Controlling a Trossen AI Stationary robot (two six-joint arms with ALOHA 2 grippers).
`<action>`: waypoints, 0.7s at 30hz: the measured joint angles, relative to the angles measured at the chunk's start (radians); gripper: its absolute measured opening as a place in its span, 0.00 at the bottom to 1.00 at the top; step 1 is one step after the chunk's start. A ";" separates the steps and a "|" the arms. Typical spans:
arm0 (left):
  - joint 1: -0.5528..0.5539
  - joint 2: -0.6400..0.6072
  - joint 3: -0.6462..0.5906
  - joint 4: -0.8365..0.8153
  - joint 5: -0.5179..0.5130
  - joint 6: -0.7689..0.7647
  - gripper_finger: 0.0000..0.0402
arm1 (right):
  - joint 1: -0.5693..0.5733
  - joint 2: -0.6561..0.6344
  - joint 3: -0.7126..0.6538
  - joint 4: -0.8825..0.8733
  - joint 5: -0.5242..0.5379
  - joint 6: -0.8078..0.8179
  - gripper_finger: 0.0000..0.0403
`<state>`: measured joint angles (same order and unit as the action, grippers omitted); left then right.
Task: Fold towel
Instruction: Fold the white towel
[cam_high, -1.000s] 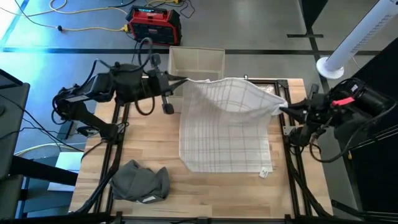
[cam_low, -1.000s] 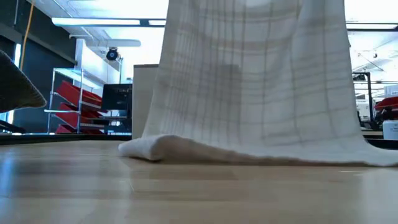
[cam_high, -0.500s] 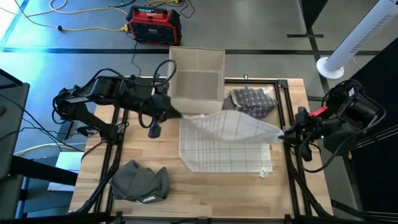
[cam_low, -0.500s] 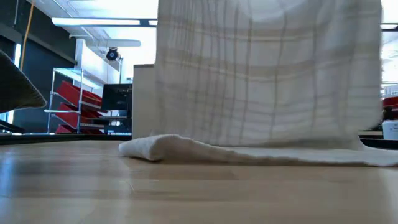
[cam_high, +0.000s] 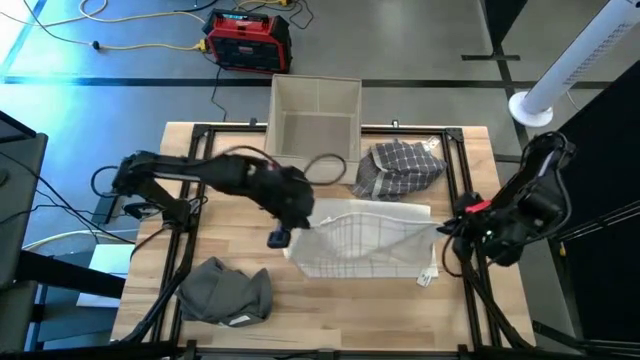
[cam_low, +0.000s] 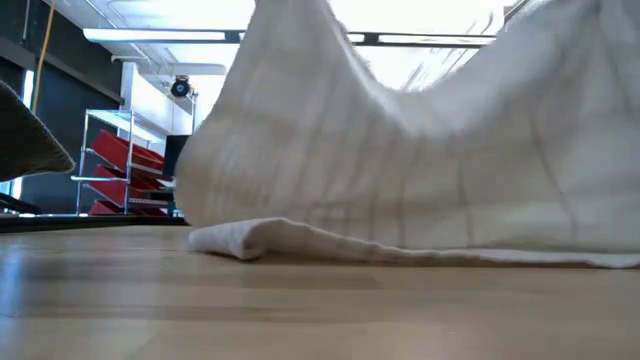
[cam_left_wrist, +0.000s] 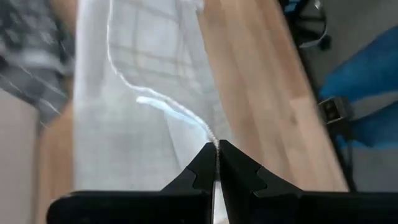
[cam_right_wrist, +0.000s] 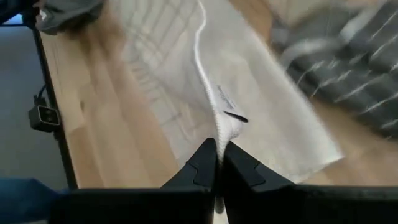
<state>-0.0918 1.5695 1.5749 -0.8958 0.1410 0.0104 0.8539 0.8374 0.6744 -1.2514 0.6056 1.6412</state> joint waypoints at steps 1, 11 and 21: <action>0.007 0.007 -0.037 0.035 -0.003 -0.009 0.01 | -0.017 0.003 -0.022 0.017 0.024 -0.007 0.00; 0.068 0.073 -0.370 0.379 -0.072 -0.107 0.01 | -0.183 0.021 -0.184 0.413 -0.041 -0.235 0.00; 0.070 0.106 -0.506 0.405 -0.118 -0.149 0.01 | -0.335 0.064 -0.317 0.667 -0.206 -0.324 0.00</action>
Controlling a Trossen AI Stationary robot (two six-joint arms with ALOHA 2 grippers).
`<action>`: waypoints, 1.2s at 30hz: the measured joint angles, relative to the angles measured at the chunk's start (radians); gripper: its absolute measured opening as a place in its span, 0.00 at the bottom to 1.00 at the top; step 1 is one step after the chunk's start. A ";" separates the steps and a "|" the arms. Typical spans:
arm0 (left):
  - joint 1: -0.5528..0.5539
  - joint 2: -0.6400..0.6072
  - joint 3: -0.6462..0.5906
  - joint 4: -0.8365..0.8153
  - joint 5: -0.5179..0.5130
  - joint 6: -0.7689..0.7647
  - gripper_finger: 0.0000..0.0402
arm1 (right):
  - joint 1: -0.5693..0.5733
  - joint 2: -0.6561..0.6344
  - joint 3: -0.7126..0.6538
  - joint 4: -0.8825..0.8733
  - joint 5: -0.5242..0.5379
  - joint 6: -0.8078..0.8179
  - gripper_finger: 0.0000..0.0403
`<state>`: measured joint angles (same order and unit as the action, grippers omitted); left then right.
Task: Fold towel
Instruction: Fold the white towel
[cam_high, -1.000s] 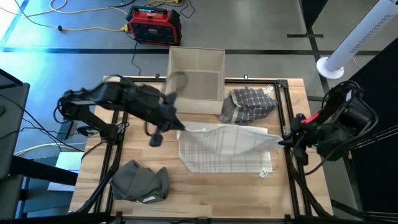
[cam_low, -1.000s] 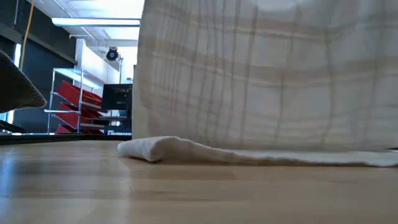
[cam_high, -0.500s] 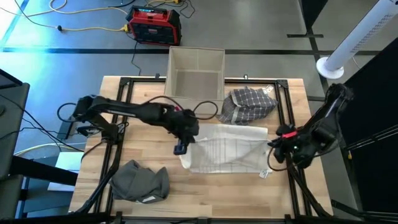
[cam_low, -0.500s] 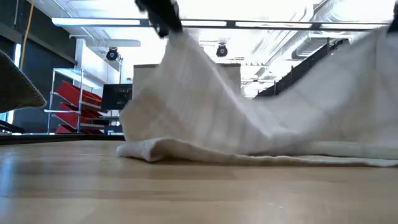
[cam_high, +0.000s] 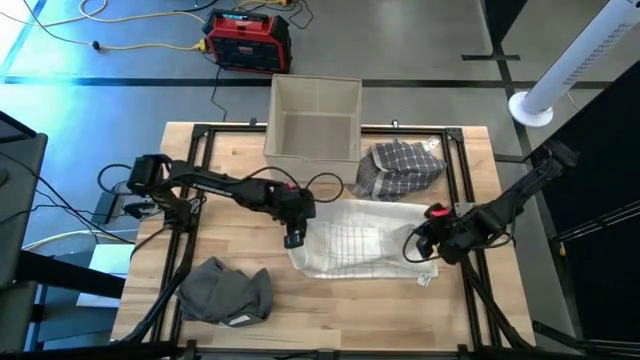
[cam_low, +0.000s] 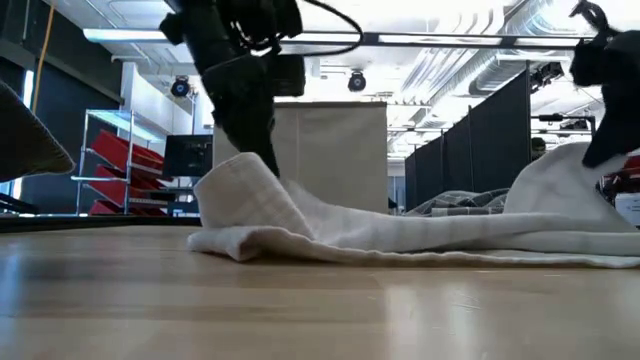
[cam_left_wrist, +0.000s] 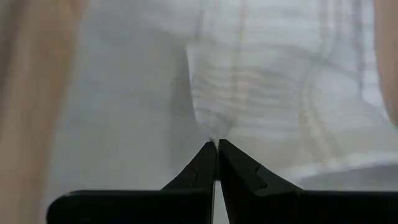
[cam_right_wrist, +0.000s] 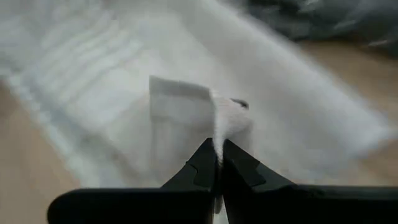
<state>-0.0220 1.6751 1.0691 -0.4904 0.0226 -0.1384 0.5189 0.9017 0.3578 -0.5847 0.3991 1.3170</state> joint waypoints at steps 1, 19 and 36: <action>-0.002 0.002 -0.010 0.011 0.017 -0.002 0.01 | -0.008 0.009 -0.002 0.007 -0.018 -0.005 0.00; -0.072 0.014 -0.180 0.140 0.080 -0.151 0.01 | 0.115 0.322 0.006 0.434 -0.352 0.018 0.00; -0.323 -0.011 -0.203 0.253 0.198 -0.382 0.01 | 0.127 0.192 0.491 -0.198 -0.398 -0.230 0.00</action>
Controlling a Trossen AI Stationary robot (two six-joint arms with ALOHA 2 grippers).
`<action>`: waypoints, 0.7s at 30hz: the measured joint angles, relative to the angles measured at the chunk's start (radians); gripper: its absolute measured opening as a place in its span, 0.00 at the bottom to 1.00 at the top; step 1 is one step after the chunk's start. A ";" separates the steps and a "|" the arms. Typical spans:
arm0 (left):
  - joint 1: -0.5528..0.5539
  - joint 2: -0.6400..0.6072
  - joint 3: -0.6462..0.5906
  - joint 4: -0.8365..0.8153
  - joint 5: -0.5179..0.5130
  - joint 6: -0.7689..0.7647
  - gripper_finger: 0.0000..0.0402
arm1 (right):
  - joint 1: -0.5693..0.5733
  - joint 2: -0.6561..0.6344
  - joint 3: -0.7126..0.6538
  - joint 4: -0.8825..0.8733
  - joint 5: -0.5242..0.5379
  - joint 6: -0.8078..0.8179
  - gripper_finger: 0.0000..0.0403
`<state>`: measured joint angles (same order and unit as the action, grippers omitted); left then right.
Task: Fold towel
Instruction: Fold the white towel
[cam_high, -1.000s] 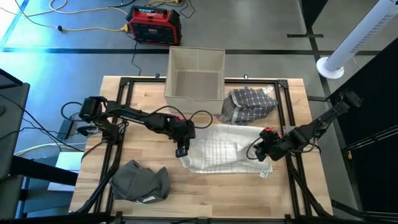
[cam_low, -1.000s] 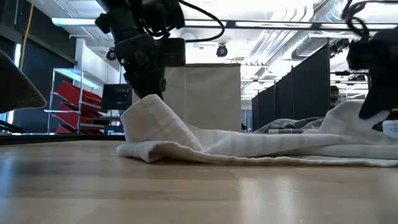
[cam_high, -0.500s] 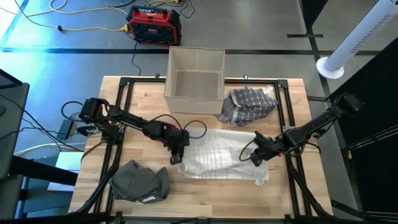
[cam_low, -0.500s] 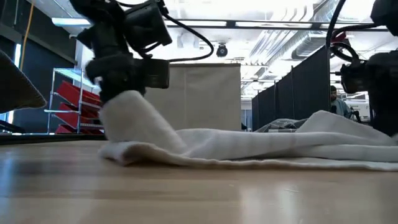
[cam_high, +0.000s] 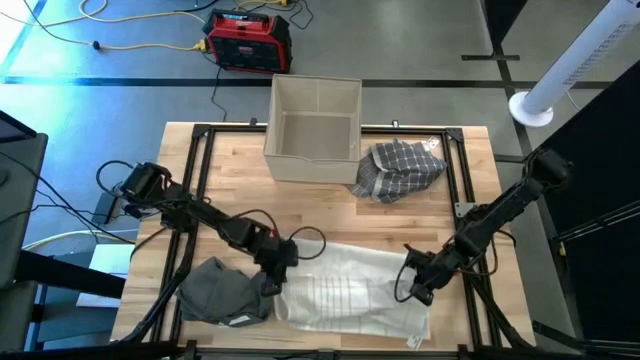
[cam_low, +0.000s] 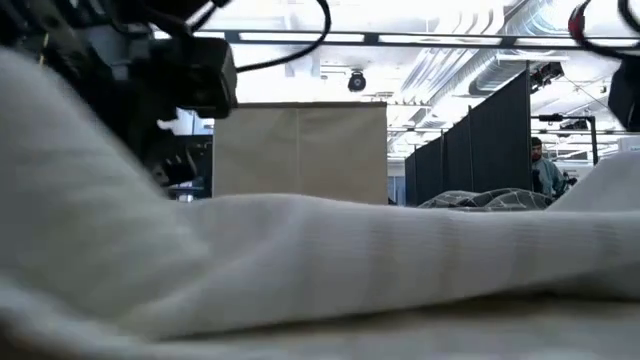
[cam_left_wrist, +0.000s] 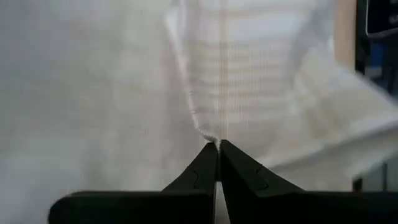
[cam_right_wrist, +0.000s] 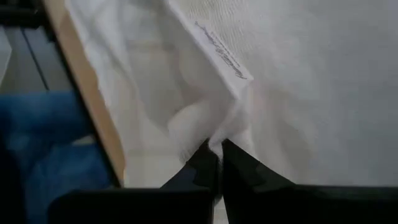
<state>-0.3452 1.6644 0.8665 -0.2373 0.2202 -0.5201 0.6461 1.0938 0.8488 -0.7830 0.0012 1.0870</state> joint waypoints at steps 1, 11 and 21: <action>0.009 -0.009 0.000 -0.006 -0.016 0.000 0.01 | -0.010 -0.015 0.041 -0.063 0.009 -0.028 0.00; 0.216 -0.223 0.090 -0.047 -0.023 0.173 0.01 | -0.064 -0.037 0.482 -0.614 0.268 -0.069 0.00; 0.347 -0.471 0.274 -0.194 -0.108 0.380 0.01 | -0.064 -0.035 0.736 -0.766 0.774 -0.095 0.00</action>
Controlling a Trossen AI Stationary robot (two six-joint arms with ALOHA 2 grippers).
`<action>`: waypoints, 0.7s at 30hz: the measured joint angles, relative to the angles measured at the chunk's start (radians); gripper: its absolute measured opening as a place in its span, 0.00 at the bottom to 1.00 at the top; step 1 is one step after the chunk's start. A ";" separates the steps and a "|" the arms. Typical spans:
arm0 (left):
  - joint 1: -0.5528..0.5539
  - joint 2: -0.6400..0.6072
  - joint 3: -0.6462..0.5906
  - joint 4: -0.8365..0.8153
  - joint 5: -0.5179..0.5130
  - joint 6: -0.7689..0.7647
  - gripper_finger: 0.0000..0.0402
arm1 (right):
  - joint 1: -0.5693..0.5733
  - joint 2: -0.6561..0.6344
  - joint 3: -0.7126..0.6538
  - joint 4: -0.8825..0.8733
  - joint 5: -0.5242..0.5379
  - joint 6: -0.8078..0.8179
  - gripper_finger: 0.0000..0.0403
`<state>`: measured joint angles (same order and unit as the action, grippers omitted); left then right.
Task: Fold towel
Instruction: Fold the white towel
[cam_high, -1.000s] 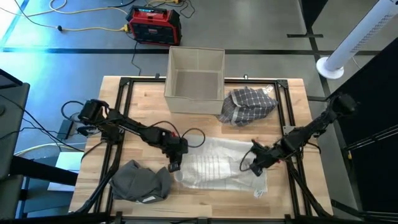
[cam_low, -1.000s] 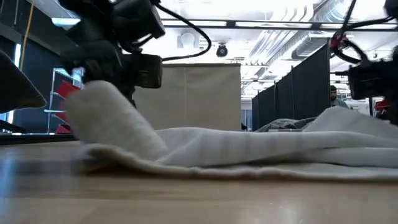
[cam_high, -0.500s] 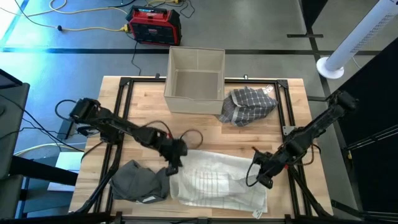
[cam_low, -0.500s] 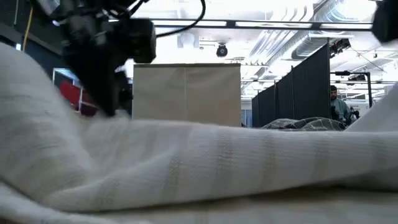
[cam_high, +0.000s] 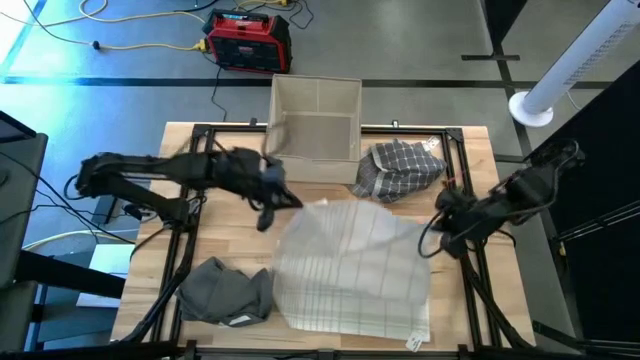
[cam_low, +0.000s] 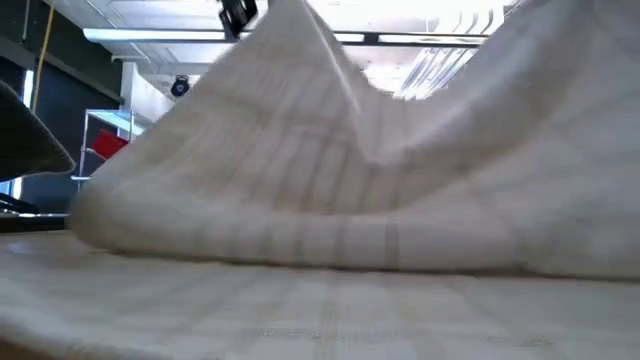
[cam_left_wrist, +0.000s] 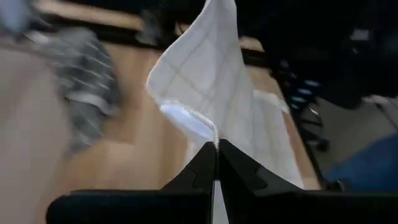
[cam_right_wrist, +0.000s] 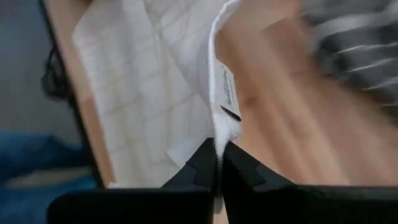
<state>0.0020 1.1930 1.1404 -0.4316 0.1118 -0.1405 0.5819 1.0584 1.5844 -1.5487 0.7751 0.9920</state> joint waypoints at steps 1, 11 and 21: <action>0.005 -0.021 0.013 -0.029 -0.032 0.015 0.01 | 0.000 0.000 0.010 -0.002 0.033 -0.017 0.00; 0.012 -0.182 0.045 -0.050 -0.526 0.134 0.01 | 0.000 -0.001 0.077 -0.023 0.310 -0.200 0.00; 0.042 -0.164 0.045 0.152 -0.704 0.408 0.01 | 0.000 -0.004 0.076 -0.023 0.081 -0.212 0.00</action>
<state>0.0442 1.0290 1.1854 -0.2799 -0.5917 0.2680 0.5819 1.0549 1.6608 -1.5714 0.8566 0.7799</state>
